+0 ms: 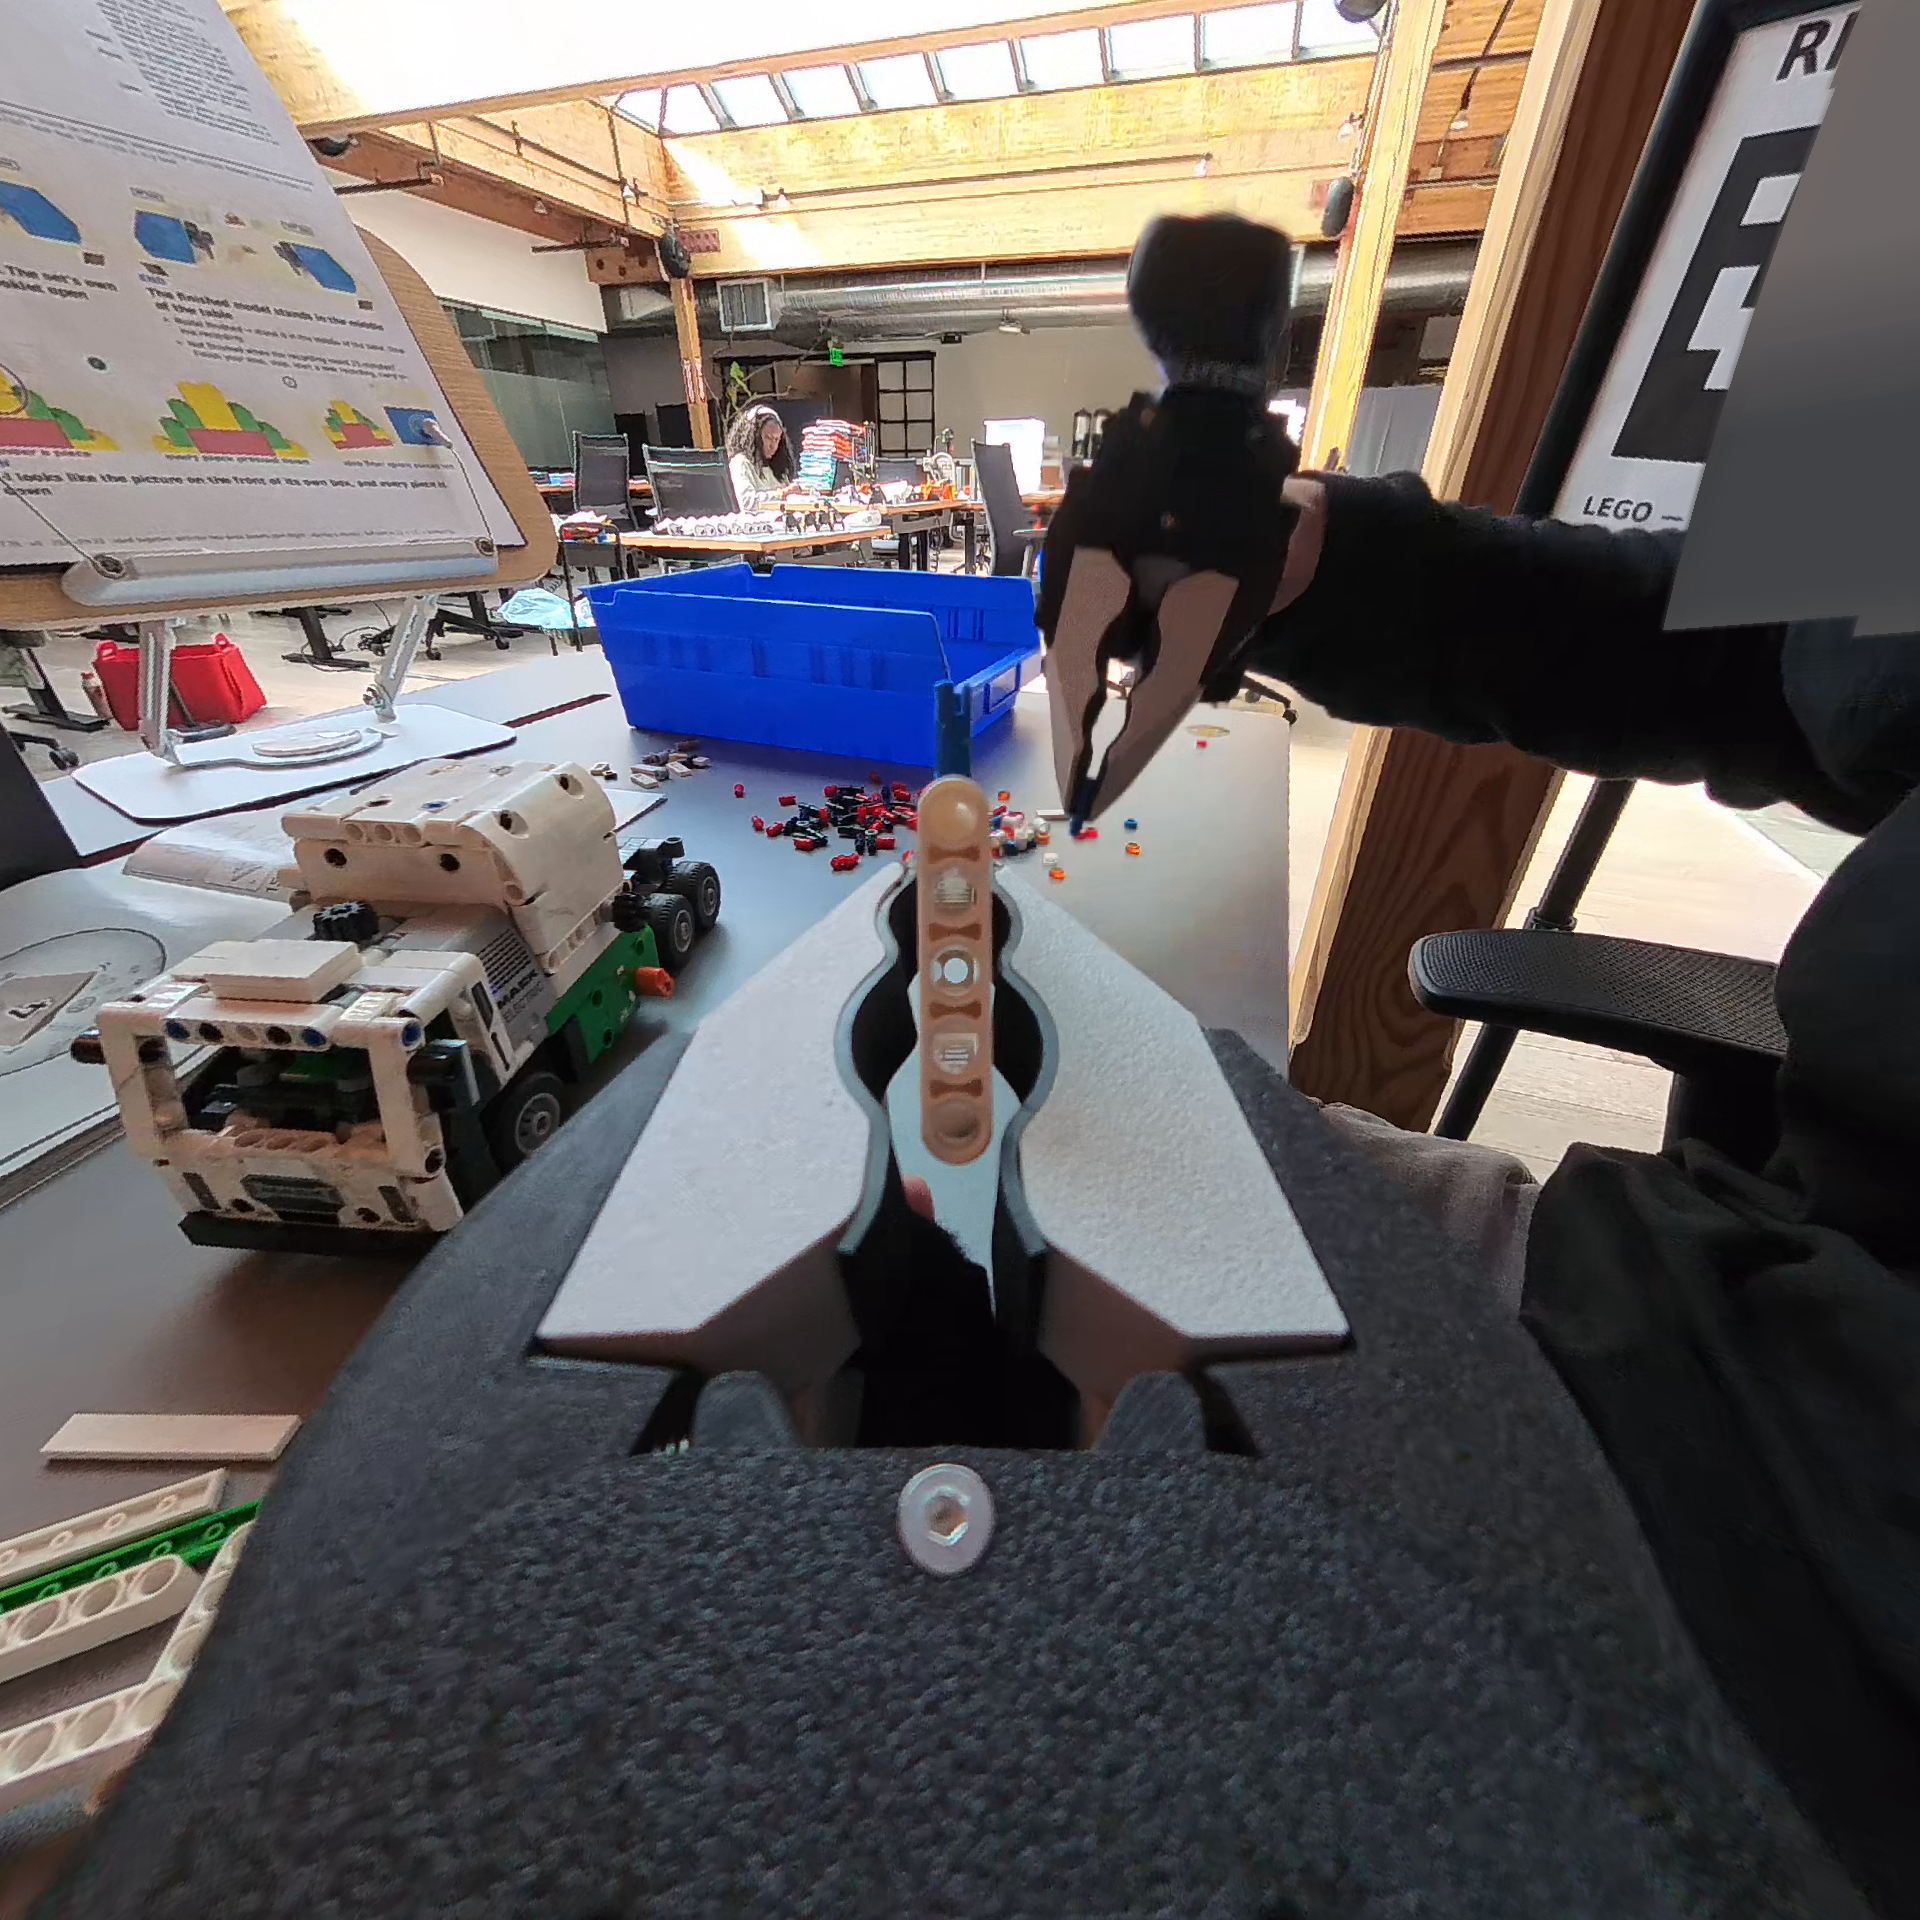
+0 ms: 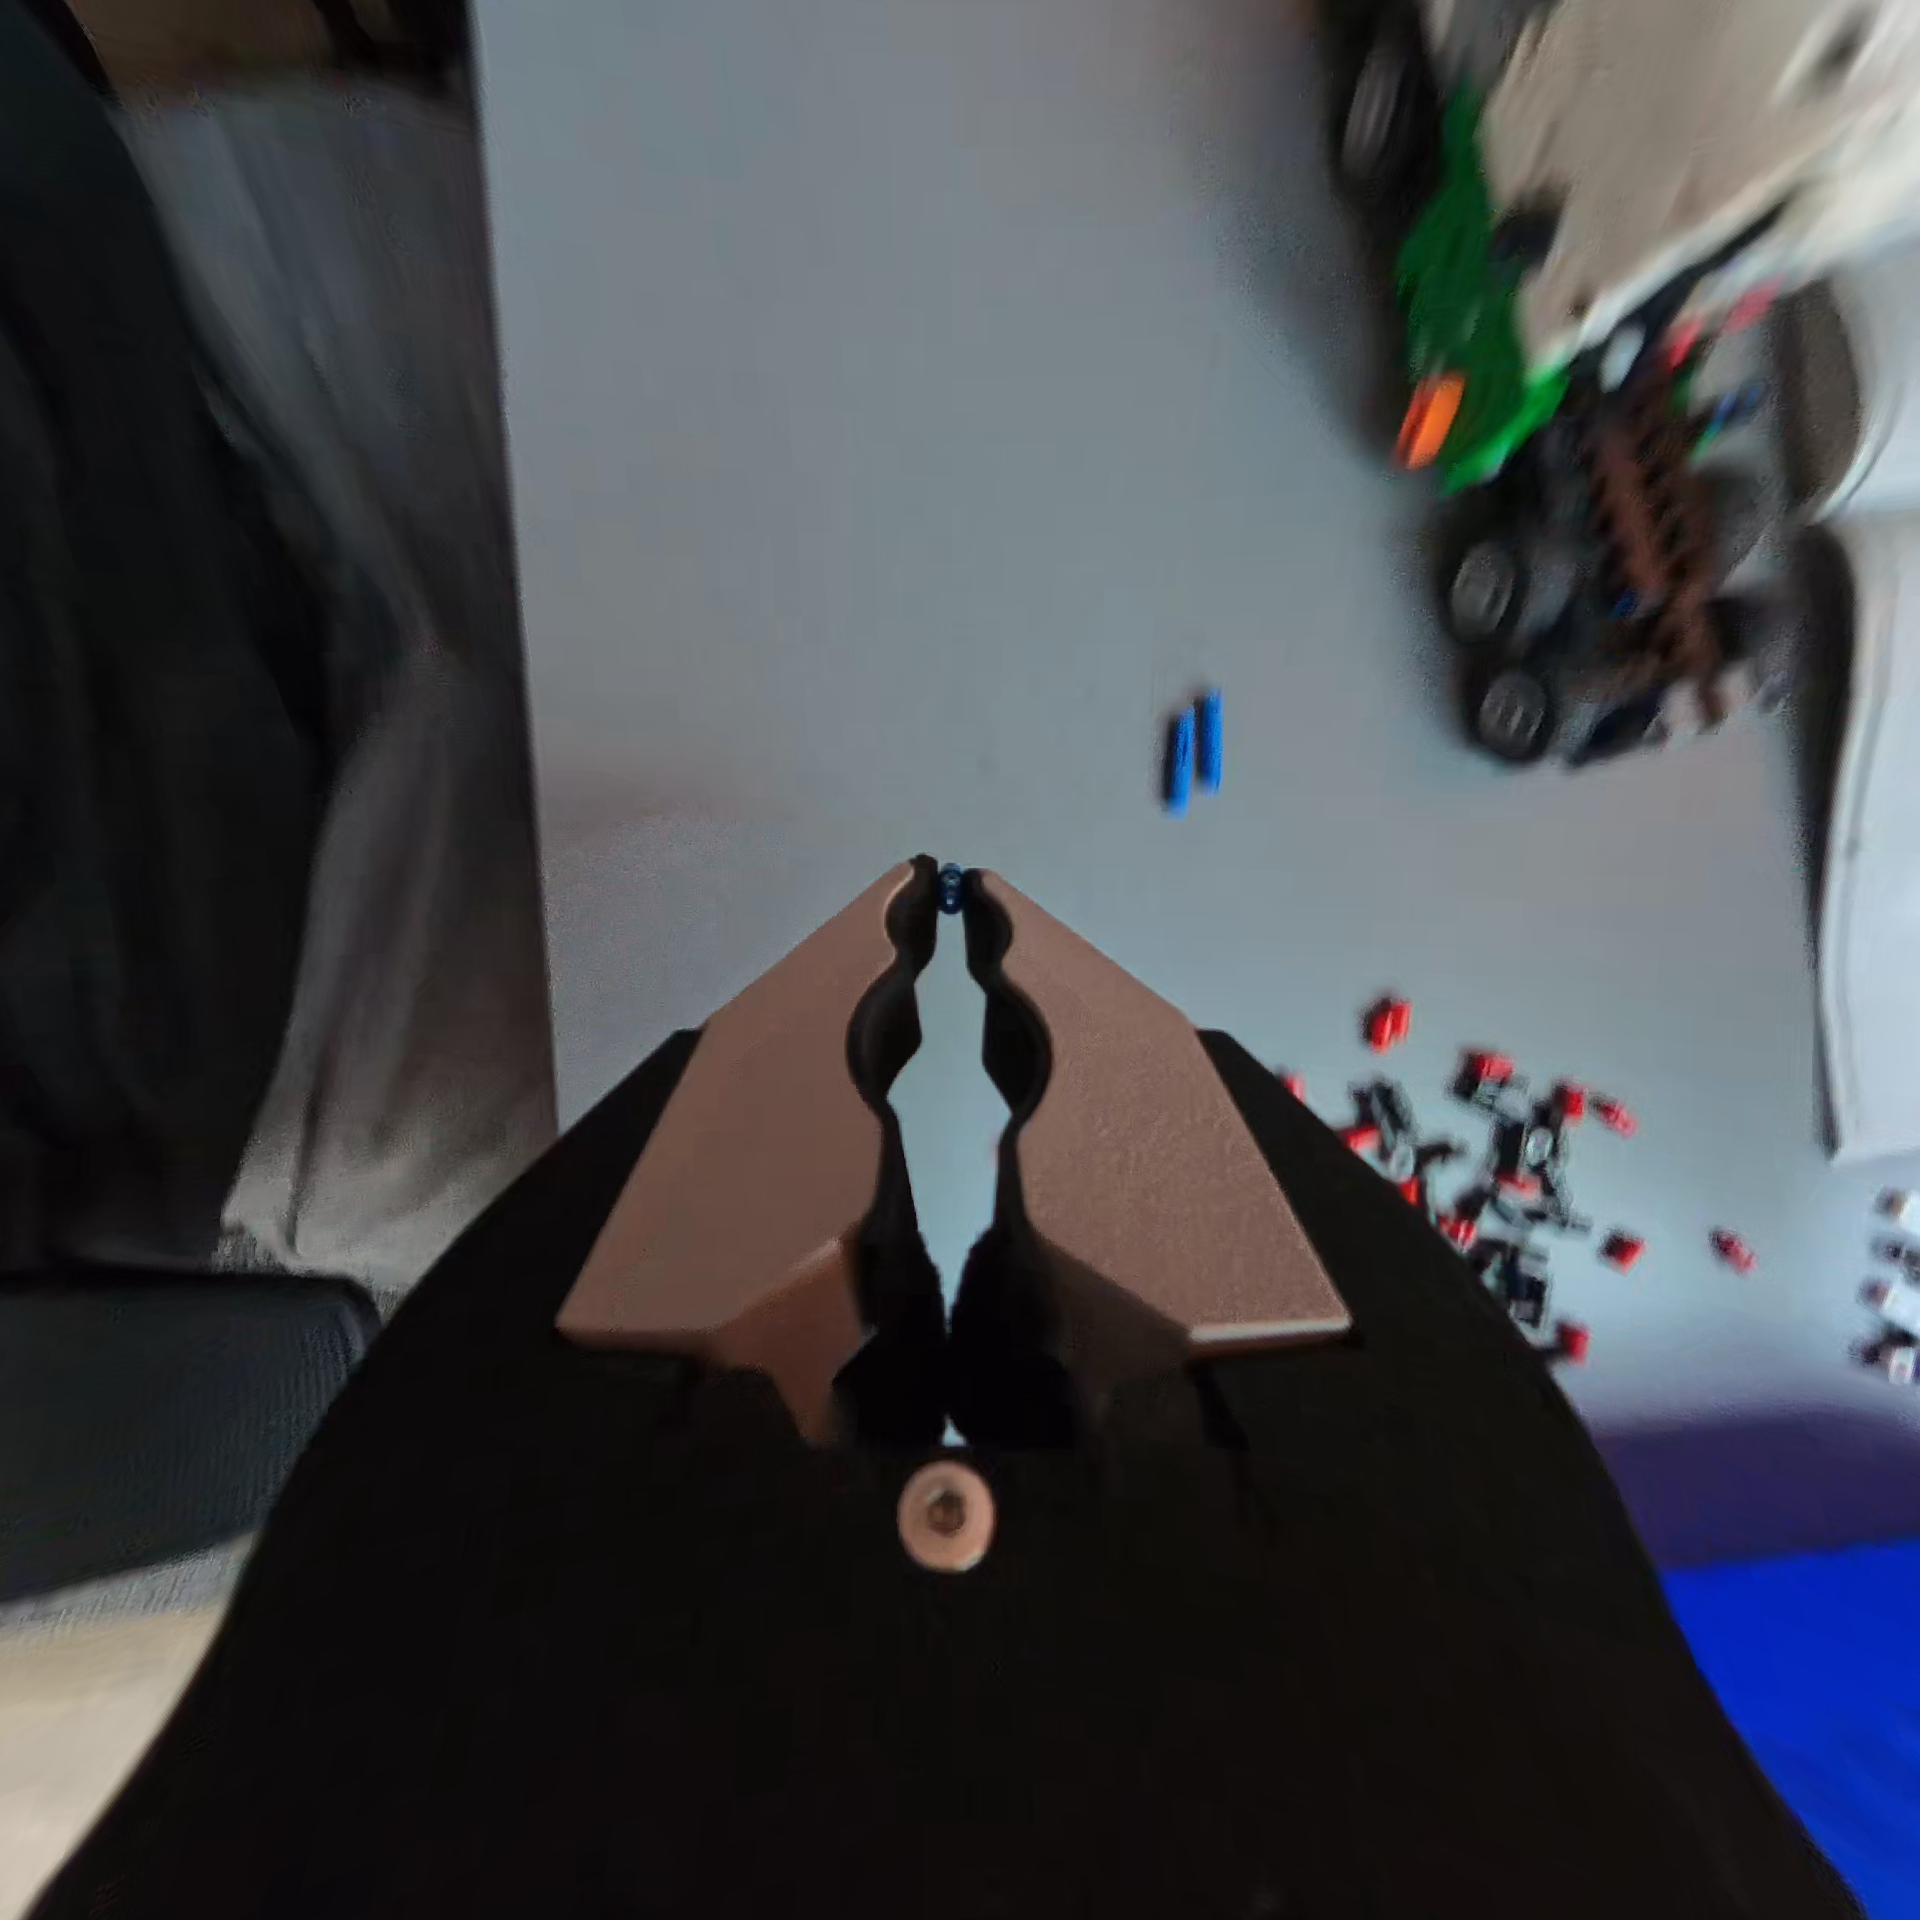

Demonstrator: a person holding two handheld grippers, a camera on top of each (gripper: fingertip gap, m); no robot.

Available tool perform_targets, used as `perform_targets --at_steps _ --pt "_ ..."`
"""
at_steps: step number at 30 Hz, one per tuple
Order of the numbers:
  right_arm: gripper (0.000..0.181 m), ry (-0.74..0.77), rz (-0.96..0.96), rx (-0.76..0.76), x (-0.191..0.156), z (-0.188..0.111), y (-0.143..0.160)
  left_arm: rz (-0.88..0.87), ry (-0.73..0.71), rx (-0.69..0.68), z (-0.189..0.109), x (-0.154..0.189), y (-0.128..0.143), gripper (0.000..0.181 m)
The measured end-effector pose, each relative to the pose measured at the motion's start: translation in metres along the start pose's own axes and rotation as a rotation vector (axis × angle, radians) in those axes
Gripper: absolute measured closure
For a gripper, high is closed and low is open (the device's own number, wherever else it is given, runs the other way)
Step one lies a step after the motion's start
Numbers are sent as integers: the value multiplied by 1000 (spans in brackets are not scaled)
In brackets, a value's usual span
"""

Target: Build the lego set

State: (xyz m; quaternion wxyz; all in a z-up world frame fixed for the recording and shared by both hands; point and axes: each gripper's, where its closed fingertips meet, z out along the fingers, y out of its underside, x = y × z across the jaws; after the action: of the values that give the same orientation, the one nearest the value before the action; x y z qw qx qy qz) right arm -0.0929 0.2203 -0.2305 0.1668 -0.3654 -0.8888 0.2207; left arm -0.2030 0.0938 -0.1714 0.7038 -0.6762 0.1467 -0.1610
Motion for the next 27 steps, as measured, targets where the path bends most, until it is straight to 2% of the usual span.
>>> perform_targets --at_steps 3,4,7,12,19,27 --pt "178 -20 -41 369 -23 -25 -103 2 36 29 0 8 -4 175" --pt "178 -25 -51 449 -30 -27 -129 8 47 34 1 11 -4 175" --pt "178 -1 -47 520 -32 -12 -167 20 71 41 2 17 -5 175" --pt "178 -63 25 637 -27 4 -184 26 87 50 1 20 -6 175" --pt "177 -45 1 545 -23 20 -178 26 93 36 2 21 -4 175" --pt "178 -105 18 531 -25 24 -178 26 87 32 2 20 -3 175"
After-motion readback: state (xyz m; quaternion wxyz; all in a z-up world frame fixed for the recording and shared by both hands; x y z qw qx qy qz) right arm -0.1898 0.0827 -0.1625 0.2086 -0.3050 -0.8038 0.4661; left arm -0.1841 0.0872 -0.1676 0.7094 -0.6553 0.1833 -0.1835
